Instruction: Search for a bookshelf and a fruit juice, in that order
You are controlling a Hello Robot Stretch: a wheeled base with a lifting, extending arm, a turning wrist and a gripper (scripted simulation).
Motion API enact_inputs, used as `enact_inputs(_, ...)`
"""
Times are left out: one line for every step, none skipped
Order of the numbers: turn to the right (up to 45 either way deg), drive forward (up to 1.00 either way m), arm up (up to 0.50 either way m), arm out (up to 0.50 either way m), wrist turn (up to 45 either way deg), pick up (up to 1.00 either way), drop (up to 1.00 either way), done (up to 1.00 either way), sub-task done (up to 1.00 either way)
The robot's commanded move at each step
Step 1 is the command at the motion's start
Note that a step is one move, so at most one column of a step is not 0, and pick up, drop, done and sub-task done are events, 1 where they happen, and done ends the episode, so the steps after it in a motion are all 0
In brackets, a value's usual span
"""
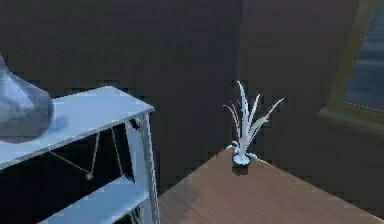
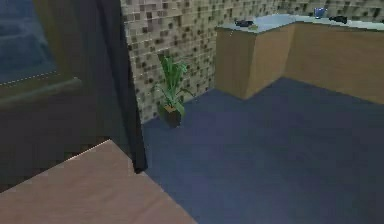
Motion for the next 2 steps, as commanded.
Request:
enact_inputs(45.0, 0.0, 0.0, 0.0, 0.0, 0.0, 0.0, 0.0, 0.0)
enact_inputs(45.0, 0.0, 0.0, 0.0, 0.0, 0.0, 0.0, 0.0, 0.0)
